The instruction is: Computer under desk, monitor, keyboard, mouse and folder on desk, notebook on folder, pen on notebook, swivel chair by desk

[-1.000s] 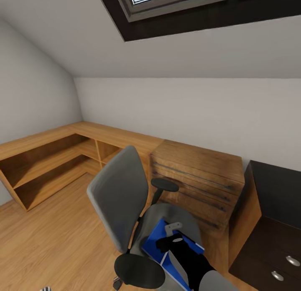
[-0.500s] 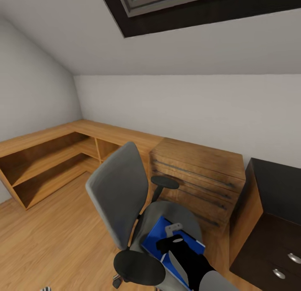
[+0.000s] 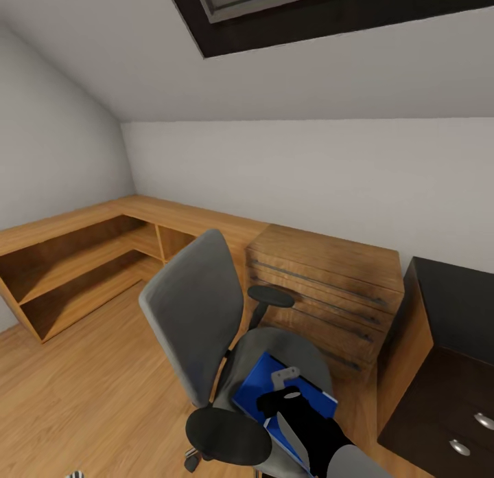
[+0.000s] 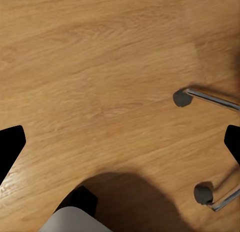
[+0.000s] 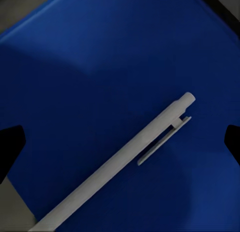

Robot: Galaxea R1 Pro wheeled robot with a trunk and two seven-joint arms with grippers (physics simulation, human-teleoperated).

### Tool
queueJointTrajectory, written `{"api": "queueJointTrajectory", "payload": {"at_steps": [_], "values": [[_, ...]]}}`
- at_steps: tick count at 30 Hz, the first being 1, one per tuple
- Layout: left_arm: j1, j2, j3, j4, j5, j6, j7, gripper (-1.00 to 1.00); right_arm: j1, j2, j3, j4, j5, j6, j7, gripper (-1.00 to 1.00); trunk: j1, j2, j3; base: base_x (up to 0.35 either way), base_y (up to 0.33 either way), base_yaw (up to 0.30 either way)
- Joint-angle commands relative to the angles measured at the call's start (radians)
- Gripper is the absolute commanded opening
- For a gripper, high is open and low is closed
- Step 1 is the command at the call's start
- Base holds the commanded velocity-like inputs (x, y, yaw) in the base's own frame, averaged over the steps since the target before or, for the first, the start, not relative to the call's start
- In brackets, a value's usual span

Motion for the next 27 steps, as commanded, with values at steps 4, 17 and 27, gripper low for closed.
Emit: {"api": "queueJointTrajectory", "payload": {"at_steps": [4,17,27], "values": [[0.000,0.000,-0.001,-0.002,0.011,0.003,0.008,1.00,-0.001,0.000,0.006,0.037,-0.013,0.004,-0.009,1.00,0.000,-0.001,-0.001,0.000,0.000,0.000],[0.000,0.000,-0.001,-0.002,0.011,0.003,0.007,1.00,-0.001,0.000,0.006,0.052,-0.014,0.004,-0.010,1.00,0.000,-0.001,-0.001,0.000,0.000,0.000],[0.000,0.000,-0.002,-0.002,0.011,0.003,0.007,1.00,-0.001,0.000,0.006,0.052,-0.014,0.005,-0.011,1.00,0.000,-0.001,-0.001,0.000,0.000,0.000]]}}
